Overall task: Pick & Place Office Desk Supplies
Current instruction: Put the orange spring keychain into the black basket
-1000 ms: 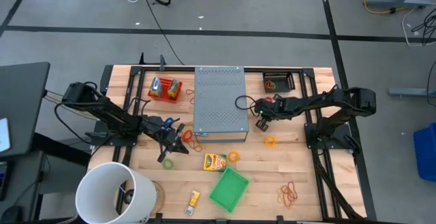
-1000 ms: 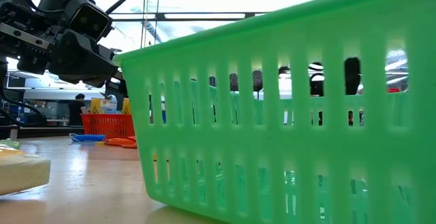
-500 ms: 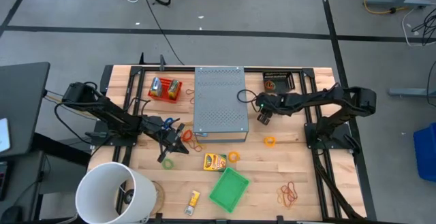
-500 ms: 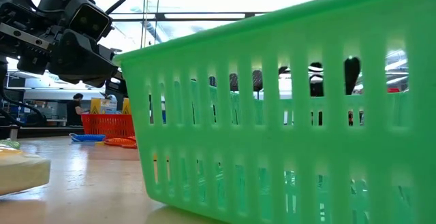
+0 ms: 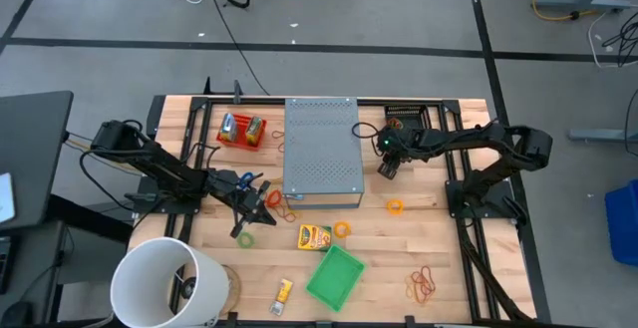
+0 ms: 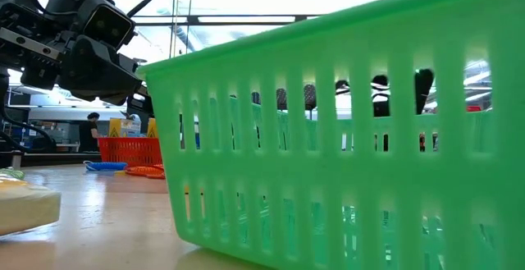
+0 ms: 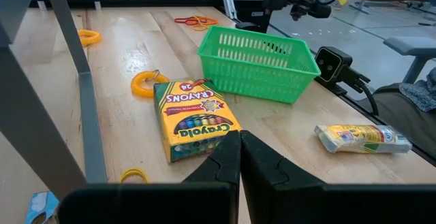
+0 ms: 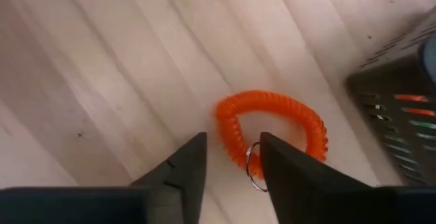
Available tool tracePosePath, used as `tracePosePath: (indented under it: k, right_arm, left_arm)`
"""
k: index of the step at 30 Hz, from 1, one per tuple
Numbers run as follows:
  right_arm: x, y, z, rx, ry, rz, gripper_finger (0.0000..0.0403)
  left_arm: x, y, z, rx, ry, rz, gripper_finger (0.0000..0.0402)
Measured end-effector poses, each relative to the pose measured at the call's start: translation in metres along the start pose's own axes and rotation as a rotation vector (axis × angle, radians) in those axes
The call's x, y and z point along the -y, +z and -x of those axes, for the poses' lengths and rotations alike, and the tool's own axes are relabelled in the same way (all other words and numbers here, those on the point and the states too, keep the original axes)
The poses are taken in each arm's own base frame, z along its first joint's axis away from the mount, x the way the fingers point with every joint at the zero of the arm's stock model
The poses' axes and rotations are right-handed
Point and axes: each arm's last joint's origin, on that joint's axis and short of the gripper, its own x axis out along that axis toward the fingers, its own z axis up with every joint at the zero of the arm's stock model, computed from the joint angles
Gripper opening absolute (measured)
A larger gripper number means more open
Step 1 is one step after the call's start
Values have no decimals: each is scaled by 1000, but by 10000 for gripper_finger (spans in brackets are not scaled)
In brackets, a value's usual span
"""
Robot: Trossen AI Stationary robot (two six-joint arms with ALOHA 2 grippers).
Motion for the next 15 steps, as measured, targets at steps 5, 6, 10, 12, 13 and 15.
tracePosePath:
  k: [5, 6, 10, 12, 13, 15]
  right_arm:
    - [-3, 0, 1, -1, 51, -9, 23]
    - [-5, 0, 1, 0, 55, -10, 15]
    - [-16, 0, 4, 4, 78, -47, 8]
    - [-23, 0, 5, 8, 88, -64, 6]
    - [-27, -1, 6, 12, 90, -69, 5]
    - [-35, -1, 8, 22, 92, -74, 4]
  left_arm:
    - [0, 0, 0, 0, 0, 0, 8]
    - [0, 0, 0, 0, 0, 0, 8]
    - [0, 0, 0, 0, 0, 0, 8]
    - [0, 0, 0, 0, 0, 1, 8]
    - [0, 0, 0, 0, 0, 1, 8]
    - [0, 0, 0, 0, -2, 2, 8]
